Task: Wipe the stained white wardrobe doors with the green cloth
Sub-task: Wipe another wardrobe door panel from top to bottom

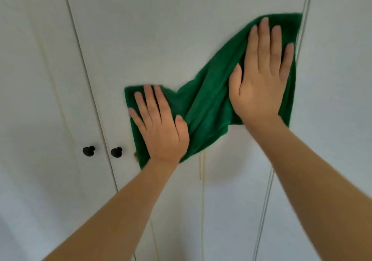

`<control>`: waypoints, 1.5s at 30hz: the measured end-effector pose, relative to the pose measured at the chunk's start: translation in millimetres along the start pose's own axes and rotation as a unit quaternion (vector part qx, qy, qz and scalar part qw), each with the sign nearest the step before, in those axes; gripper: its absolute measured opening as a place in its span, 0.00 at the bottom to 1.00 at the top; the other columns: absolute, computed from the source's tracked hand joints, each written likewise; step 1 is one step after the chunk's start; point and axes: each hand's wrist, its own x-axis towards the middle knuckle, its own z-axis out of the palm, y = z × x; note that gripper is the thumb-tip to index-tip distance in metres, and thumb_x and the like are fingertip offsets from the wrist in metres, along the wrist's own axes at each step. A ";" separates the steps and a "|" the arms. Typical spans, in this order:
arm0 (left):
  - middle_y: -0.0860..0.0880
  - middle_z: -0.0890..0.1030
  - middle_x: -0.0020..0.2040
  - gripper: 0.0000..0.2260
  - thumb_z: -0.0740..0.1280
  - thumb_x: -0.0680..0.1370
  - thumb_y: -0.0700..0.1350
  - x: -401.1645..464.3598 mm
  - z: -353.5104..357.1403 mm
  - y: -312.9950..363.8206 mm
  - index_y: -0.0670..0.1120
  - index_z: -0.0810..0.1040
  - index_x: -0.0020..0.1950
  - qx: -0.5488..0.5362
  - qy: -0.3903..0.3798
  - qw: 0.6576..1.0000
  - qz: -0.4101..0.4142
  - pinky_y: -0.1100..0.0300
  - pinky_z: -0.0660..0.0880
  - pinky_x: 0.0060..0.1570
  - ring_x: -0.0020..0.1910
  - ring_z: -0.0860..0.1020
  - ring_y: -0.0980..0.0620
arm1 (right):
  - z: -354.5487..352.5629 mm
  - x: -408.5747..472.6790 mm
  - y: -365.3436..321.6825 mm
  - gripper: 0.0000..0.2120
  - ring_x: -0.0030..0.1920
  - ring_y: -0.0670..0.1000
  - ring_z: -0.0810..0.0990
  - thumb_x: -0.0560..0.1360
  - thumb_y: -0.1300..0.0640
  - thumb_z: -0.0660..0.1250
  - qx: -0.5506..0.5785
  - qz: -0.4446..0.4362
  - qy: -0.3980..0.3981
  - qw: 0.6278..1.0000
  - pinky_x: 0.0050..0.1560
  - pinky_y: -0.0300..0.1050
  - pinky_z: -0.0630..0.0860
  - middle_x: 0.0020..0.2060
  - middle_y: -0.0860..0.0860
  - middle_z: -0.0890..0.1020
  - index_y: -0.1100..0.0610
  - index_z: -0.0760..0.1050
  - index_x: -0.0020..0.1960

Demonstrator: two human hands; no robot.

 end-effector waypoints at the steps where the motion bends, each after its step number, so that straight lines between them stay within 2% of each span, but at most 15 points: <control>1: 0.36 0.57 0.80 0.33 0.56 0.77 0.47 19.1 -5.3 -1.9 0.37 0.55 0.80 0.015 0.005 1.000 0.013 0.33 0.49 0.77 0.80 0.54 0.34 | 4.5 -20.5 -4.8 0.30 0.79 0.59 0.52 0.82 0.50 0.50 0.001 0.034 -0.006 0.999 0.77 0.62 0.48 0.79 0.58 0.56 0.62 0.53 0.80; 3: 0.37 0.56 0.81 0.33 0.55 0.77 0.46 62.1 -17.5 1.3 0.38 0.54 0.81 0.024 0.020 0.999 0.025 0.34 0.48 0.77 0.80 0.53 0.35 | 10.2 -75.5 -6.6 0.30 0.79 0.61 0.51 0.82 0.49 0.49 0.010 0.047 -0.043 0.998 0.77 0.64 0.47 0.79 0.60 0.55 0.63 0.51 0.80; 6: 0.39 0.54 0.82 0.34 0.55 0.76 0.45 96.1 -28.5 10.6 0.39 0.52 0.82 0.008 0.034 0.999 0.028 0.36 0.45 0.78 0.81 0.51 0.37 | 13.9 -129.6 -0.1 0.30 0.78 0.62 0.52 0.82 0.48 0.47 0.008 -0.007 -0.087 0.996 0.77 0.64 0.46 0.78 0.61 0.56 0.63 0.48 0.79; 10: 0.40 0.55 0.82 0.33 0.55 0.77 0.46 54.2 -15.8 13.4 0.39 0.53 0.82 0.006 0.026 1.000 0.009 0.37 0.46 0.78 0.81 0.52 0.37 | 10.1 -102.7 7.2 0.32 0.78 0.61 0.51 0.81 0.48 0.52 0.008 -0.033 -0.072 0.997 0.77 0.63 0.45 0.78 0.61 0.57 0.63 0.49 0.79; 13: 0.39 0.57 0.81 0.35 0.57 0.76 0.48 1.7 -0.5 1.6 0.39 0.53 0.81 0.023 -0.014 0.999 0.039 0.37 0.46 0.78 0.80 0.53 0.37 | 2.1 -60.2 12.7 0.34 0.78 0.60 0.52 0.81 0.48 0.58 0.005 -0.036 -0.057 0.998 0.77 0.63 0.46 0.78 0.60 0.56 0.63 0.52 0.79; 17: 0.39 0.57 0.81 0.34 0.55 0.76 0.48 -17.3 7.0 -1.5 0.40 0.52 0.81 0.018 -0.019 0.999 0.039 0.37 0.44 0.78 0.80 0.52 0.37 | -1.7 -32.3 12.2 0.32 0.79 0.60 0.52 0.80 0.50 0.53 -0.010 -0.034 -0.040 0.999 0.77 0.64 0.49 0.79 0.59 0.56 0.63 0.52 0.79; 25: 0.41 0.56 0.82 0.34 0.57 0.76 0.47 -18.2 7.6 4.3 0.41 0.53 0.82 0.026 0.005 0.999 0.024 0.37 0.45 0.78 0.81 0.52 0.38 | 5.4 -72.4 14.7 0.31 0.79 0.60 0.51 0.83 0.49 0.51 0.003 -0.033 -0.017 0.999 0.77 0.63 0.47 0.79 0.59 0.54 0.64 0.49 0.80; 28: 0.42 0.54 0.82 0.33 0.55 0.78 0.48 -19.6 10.4 5.2 0.42 0.52 0.82 0.026 0.010 0.999 0.017 0.38 0.45 0.79 0.81 0.50 0.40 | 7.0 -79.1 15.2 0.31 0.79 0.60 0.50 0.83 0.48 0.45 0.005 -0.040 -0.012 0.999 0.77 0.63 0.47 0.79 0.59 0.54 0.64 0.49 0.80; 34: 0.41 0.54 0.82 0.31 0.53 0.79 0.49 -20.2 17.8 -1.5 0.43 0.52 0.82 0.021 0.045 0.998 0.041 0.37 0.46 0.78 0.81 0.51 0.39 | 13.4 -82.6 16.8 0.30 0.79 0.59 0.50 0.83 0.47 0.49 0.025 -0.046 0.019 0.998 0.77 0.62 0.46 0.79 0.58 0.54 0.62 0.52 0.80; 39: 0.44 0.52 0.83 0.30 0.51 0.81 0.51 -22.2 23.0 -4.3 0.45 0.50 0.83 -0.010 0.063 0.996 0.055 0.39 0.42 0.79 0.82 0.48 0.42 | 20.0 -88.8 19.5 0.31 0.79 0.60 0.48 0.83 0.46 0.46 0.015 -0.059 0.033 0.998 0.77 0.62 0.43 0.80 0.57 0.51 0.61 0.50 0.80; 42: 0.44 0.53 0.83 0.29 0.50 0.81 0.51 -26.6 26.6 -5.6 0.45 0.53 0.82 -0.013 0.069 0.996 0.053 0.39 0.43 0.78 0.82 0.48 0.43 | 26.7 -103.4 20.2 0.31 0.79 0.59 0.48 0.83 0.46 0.45 0.022 -0.063 0.033 0.997 0.77 0.62 0.43 0.80 0.57 0.51 0.60 0.49 0.81; 45: 0.44 0.47 0.83 0.29 0.49 0.83 0.52 -23.4 21.5 -8.0 0.46 0.48 0.83 0.010 0.035 0.997 0.064 0.38 0.39 0.78 0.82 0.44 0.43 | 27.9 -120.4 22.3 0.31 0.79 0.58 0.47 0.82 0.45 0.46 0.026 -0.074 0.027 0.997 0.77 0.62 0.42 0.80 0.56 0.51 0.59 0.49 0.81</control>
